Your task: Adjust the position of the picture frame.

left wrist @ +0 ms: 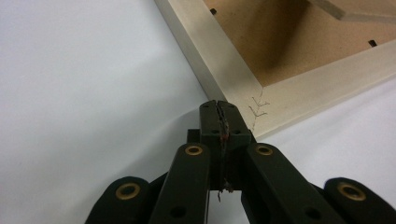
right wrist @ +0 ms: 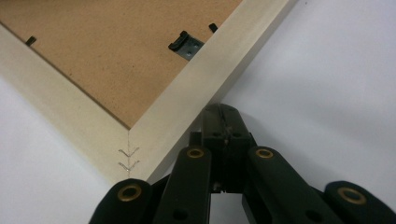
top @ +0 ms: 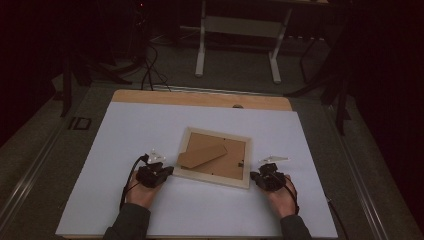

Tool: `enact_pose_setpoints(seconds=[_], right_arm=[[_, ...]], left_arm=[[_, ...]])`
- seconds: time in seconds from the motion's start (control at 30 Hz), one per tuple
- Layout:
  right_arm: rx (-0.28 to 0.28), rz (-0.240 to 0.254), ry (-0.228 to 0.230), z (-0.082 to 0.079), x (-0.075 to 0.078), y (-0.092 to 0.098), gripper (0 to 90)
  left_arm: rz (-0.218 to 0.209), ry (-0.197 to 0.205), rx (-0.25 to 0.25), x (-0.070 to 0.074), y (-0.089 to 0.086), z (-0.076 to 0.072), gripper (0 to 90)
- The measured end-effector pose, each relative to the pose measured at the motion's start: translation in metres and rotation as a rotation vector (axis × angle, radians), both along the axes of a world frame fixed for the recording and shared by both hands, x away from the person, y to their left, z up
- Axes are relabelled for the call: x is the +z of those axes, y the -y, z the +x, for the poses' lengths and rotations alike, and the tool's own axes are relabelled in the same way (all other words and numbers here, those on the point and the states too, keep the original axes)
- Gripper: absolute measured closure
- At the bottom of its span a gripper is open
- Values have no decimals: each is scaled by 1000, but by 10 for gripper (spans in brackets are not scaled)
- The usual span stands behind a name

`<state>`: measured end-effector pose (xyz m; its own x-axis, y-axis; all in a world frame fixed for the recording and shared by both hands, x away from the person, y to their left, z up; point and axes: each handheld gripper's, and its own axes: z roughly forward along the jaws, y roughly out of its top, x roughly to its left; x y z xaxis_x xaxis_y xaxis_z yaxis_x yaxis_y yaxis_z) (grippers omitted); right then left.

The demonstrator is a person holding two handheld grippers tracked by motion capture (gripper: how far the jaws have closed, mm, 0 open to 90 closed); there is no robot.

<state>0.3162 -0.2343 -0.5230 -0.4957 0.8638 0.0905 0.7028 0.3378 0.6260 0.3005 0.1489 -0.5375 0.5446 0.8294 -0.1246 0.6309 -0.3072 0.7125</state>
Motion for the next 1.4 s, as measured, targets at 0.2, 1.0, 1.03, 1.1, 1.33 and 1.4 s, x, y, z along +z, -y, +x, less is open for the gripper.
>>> enact_pose_setpoints(seconds=[0.2, 1.0, 1.03, 1.1, 1.33, 1.4], right_arm=[[2, 0, 7, 7, -1, -3, 900], [4, 12, 22, 23, -2, -13, 900], [3, 6, 25, 23, -2, -14, 900], [2, 1, 30, 23, -2, -17, 900], [8, 8, 35, 28, -3, -22, 900], [7, 14, 36, 29, -3, -23, 900]], left_arm=[[5, 10, 20, -1, -1, -5, 900], [-13, -7, 36, 0, -10, -8, 900], [-16, -10, 38, 0, -11, -8, 900], [-20, -13, 43, -1, -13, -8, 900], [-25, -17, 62, -1, -17, -8, 900], [-28, -16, 66, -1, -18, -8, 900]])
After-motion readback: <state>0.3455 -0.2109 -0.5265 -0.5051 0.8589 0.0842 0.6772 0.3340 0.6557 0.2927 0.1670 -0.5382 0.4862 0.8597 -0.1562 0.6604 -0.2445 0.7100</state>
